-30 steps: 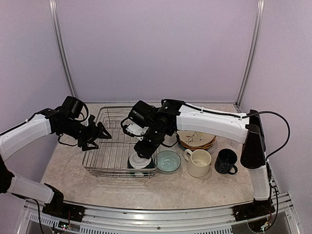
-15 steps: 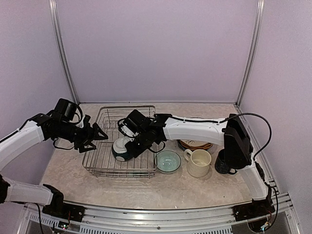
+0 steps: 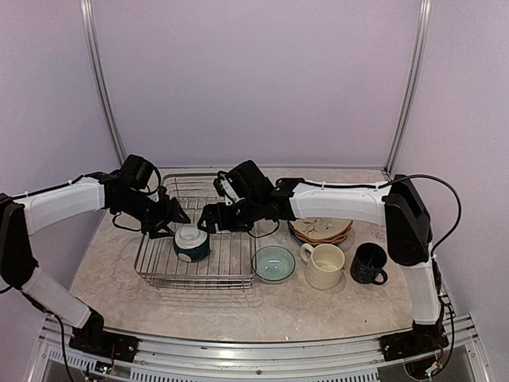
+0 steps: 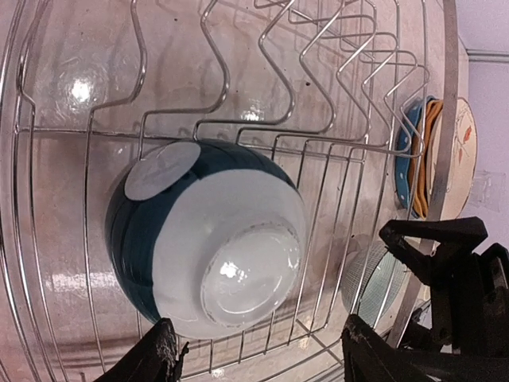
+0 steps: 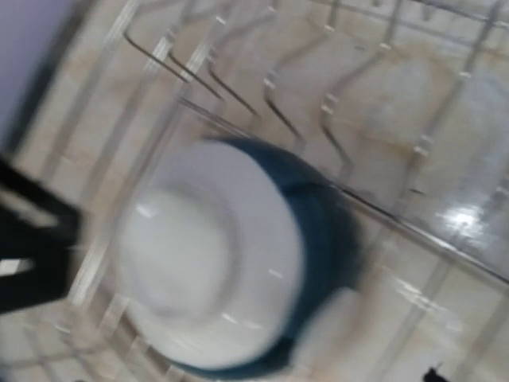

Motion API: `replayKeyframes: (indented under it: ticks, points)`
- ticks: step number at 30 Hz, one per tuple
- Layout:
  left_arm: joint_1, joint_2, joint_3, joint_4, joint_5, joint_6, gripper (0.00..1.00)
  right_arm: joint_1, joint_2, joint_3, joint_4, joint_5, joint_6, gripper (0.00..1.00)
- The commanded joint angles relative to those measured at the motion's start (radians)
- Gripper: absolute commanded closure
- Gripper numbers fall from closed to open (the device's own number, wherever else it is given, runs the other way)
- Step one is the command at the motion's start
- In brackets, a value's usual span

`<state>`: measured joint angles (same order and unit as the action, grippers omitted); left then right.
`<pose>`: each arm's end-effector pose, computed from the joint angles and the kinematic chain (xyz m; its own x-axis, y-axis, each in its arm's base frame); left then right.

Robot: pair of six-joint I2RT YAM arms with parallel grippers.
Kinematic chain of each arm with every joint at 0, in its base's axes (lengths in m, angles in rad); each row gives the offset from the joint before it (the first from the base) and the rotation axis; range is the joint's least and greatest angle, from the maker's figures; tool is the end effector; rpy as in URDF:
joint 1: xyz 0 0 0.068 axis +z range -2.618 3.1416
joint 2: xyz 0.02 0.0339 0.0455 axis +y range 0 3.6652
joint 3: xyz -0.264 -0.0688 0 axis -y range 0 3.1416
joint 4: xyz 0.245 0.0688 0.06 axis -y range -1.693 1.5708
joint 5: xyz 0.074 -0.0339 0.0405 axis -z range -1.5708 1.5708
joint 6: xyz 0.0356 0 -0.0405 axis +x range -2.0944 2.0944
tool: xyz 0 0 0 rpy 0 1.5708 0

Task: Unload the mixed dishes from the dish rack
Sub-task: Move the bowl to the dish rack, then grab the bowl from the dish rack.

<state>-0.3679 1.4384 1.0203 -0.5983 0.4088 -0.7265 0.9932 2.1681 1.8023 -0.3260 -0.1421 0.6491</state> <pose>0.2651 -0.1173 0.2399 -0.9419 -0.2902 -0.1690 -0.1343 0.7869 -0.6023 0.2703 0.4240 0.2305 -0.8148 -0.1543 -0.5589 -0.4976 0.6808 0.5375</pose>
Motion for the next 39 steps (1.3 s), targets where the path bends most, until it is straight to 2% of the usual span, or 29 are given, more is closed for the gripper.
replayKeyframes:
  ticks: [1,8,15,18,25,32,39]
  points:
    - [-0.008,0.047,0.045,-0.039,-0.085,0.051,0.34,-0.006,0.07,0.021,0.124,-0.124,0.221,0.12]
    - [-0.002,0.063,0.008,-0.029,-0.075,0.051,0.39,-0.012,0.095,-0.044,0.251,-0.157,0.376,0.15]
    - [0.012,0.06,-0.045,-0.006,-0.088,0.043,0.51,-0.015,0.138,-0.1,0.348,-0.188,0.508,0.15]
    - [0.018,0.069,-0.061,0.002,-0.087,0.039,0.57,-0.015,0.156,-0.083,0.332,-0.163,0.527,0.13]
    - [0.028,0.062,-0.092,0.02,-0.094,0.04,0.6,-0.003,0.2,-0.005,0.228,-0.105,0.546,0.0]
    - [0.033,0.066,-0.122,0.047,-0.073,0.041,0.63,-0.01,0.217,-0.041,0.403,-0.14,0.63,0.01]
    - [0.037,0.069,-0.128,0.051,-0.077,0.056,0.66,-0.005,0.143,-0.058,0.503,-0.131,0.562,0.08]
